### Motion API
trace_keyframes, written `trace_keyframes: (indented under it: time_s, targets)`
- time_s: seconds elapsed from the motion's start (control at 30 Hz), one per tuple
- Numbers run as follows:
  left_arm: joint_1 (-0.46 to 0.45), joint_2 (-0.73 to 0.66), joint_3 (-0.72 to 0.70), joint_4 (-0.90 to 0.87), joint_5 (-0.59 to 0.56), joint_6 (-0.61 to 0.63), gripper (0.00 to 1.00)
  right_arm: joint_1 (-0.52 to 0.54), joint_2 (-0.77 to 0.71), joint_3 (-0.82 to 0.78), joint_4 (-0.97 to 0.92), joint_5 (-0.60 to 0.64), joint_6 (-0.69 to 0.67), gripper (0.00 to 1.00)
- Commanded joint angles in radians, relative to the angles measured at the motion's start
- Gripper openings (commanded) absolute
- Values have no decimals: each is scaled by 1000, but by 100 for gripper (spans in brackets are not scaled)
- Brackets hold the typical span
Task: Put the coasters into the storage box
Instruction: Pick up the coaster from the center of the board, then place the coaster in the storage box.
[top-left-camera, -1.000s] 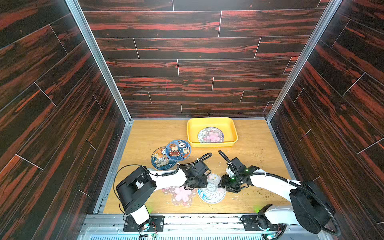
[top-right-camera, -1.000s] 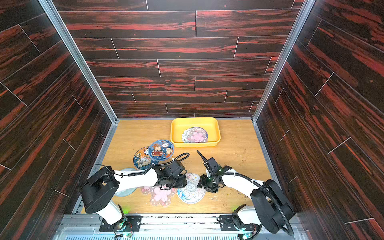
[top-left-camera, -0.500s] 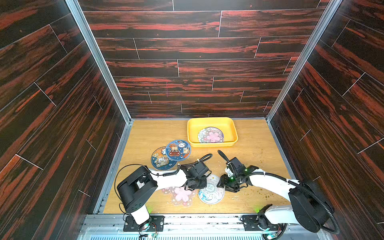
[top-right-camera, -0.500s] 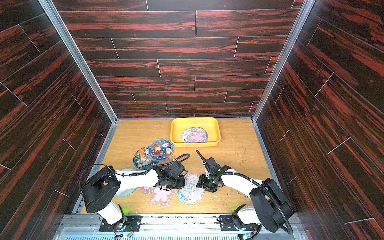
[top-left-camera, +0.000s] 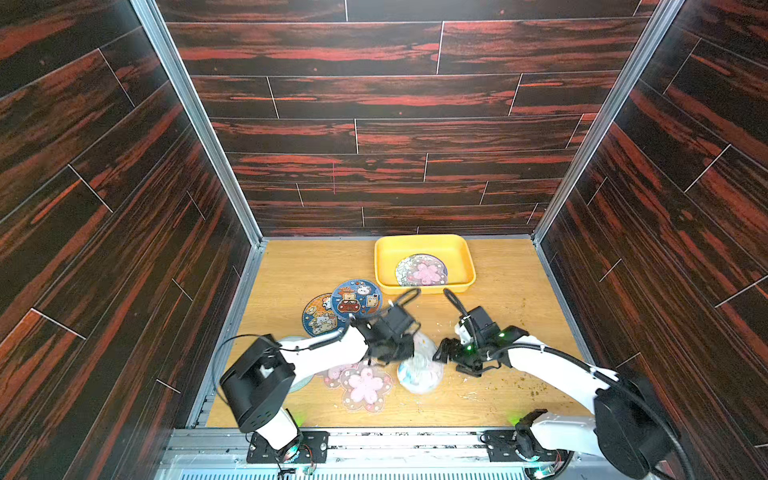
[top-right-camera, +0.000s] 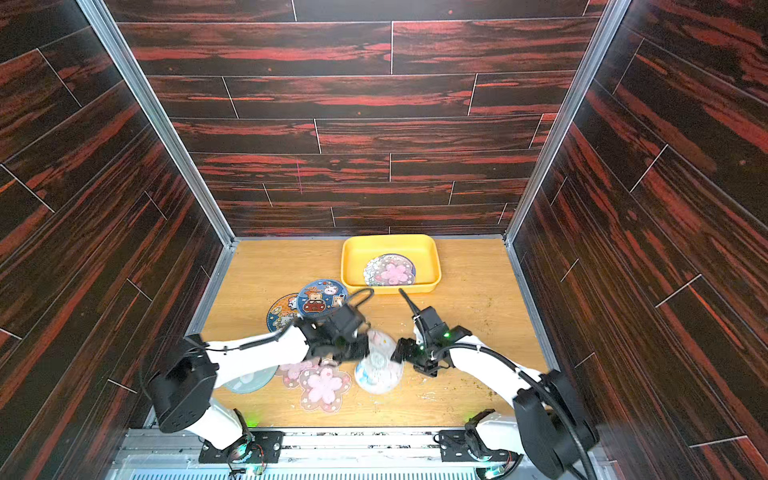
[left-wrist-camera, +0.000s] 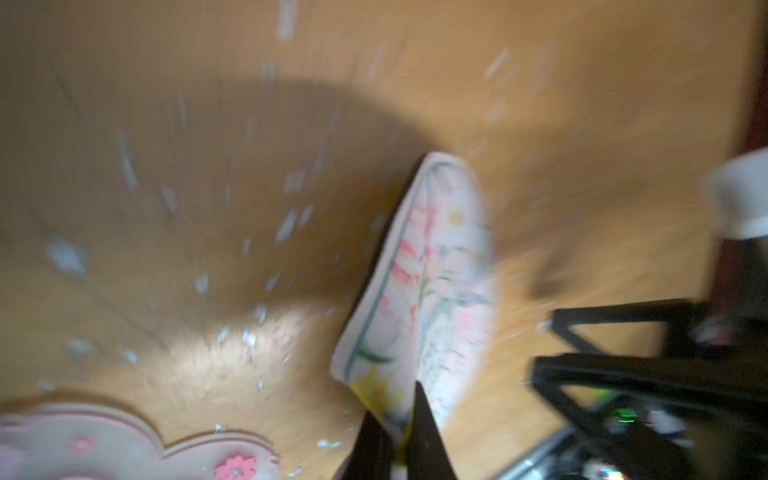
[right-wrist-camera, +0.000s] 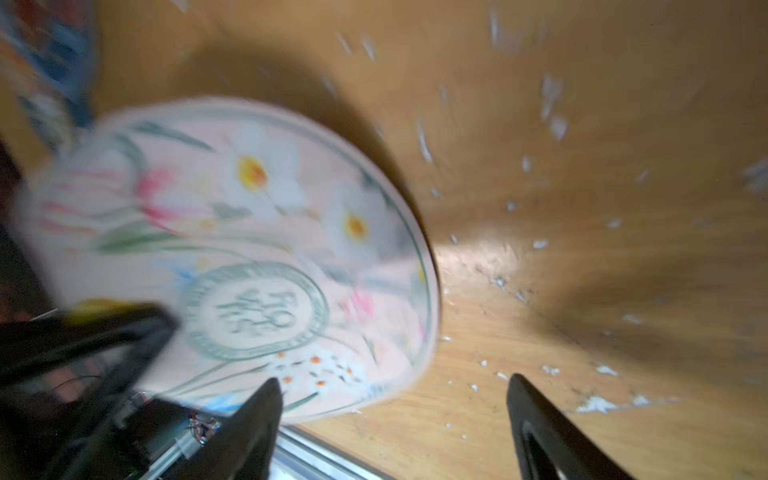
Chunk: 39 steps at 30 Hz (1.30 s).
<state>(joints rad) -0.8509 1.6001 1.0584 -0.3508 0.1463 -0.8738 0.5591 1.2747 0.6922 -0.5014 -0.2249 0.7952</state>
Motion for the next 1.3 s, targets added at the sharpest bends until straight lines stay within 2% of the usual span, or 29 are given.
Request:
trace_keyframes:
  time_s: [0.0,0.2,0.37,0.63,0.97,1.07,1.27]
  targets:
    - [39,-46,110,-76,7,80,0,-19,-47,46,-60,10,-18,90]
    - [105,15,332,-121,20,182,0,-39,-86,76,-65,-4,-4,92]
    - [172,143,544,-129,58,232,0,-45,-103,90,-60,-7,11,92]
    - [237,409,887,-132,85,279,0,-66,-116,125,-73,-1,14,92]
    - [297,793,1404,-196,152,267,0,-95,-106,128,-60,1,23,92]
    - [323,851,1404,-141,158,219,0,-103,-97,136,-58,2,24,93]
    - [363,925,1385,-128,167,205,0,-113,-81,153,-66,6,25,93]
